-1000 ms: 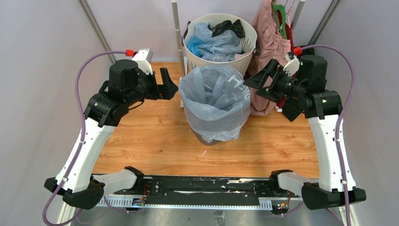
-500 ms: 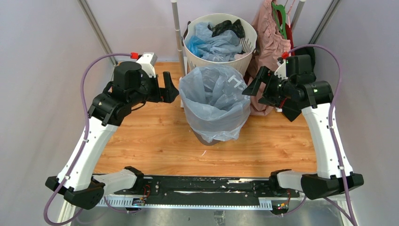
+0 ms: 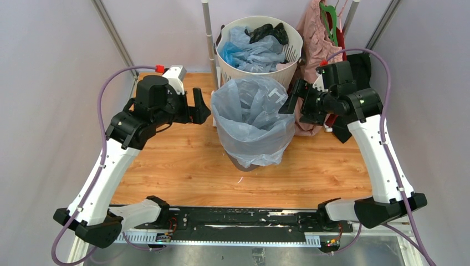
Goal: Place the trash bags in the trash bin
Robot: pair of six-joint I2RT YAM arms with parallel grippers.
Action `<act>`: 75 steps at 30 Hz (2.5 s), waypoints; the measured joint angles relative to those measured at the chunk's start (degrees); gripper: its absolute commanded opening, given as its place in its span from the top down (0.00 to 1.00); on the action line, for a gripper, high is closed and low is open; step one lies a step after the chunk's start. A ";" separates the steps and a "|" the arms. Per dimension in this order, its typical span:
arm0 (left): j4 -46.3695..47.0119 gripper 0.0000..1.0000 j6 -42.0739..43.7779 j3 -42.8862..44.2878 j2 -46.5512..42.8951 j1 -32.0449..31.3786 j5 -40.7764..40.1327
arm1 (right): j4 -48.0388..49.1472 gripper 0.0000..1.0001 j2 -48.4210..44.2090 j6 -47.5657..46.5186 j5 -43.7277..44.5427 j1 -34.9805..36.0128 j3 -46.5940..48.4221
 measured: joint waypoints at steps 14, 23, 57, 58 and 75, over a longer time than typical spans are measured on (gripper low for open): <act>0.24 0.00 0.02 -2.25 -1.11 0.00 0.04 | -4.44 0.12 4.81 5.86 14.21 13.44 3.17; 0.24 0.00 0.22 -2.38 -2.05 0.00 0.61 | -6.56 0.29 7.28 10.95 24.46 19.21 2.60; -4.02 0.00 2.56 2.40 -4.94 1.81 2.69 | -19.10 0.63 16.63 -14.82 23.02 19.50 16.04; -4.02 0.00 2.58 0.68 -5.57 1.84 2.43 | -18.80 0.55 16.44 -15.04 23.02 19.45 15.54; -0.94 0.00 1.77 -16.31 -11.98 2.19 1.22 | -23.47 0.38 14.27 -14.45 26.10 19.23 27.93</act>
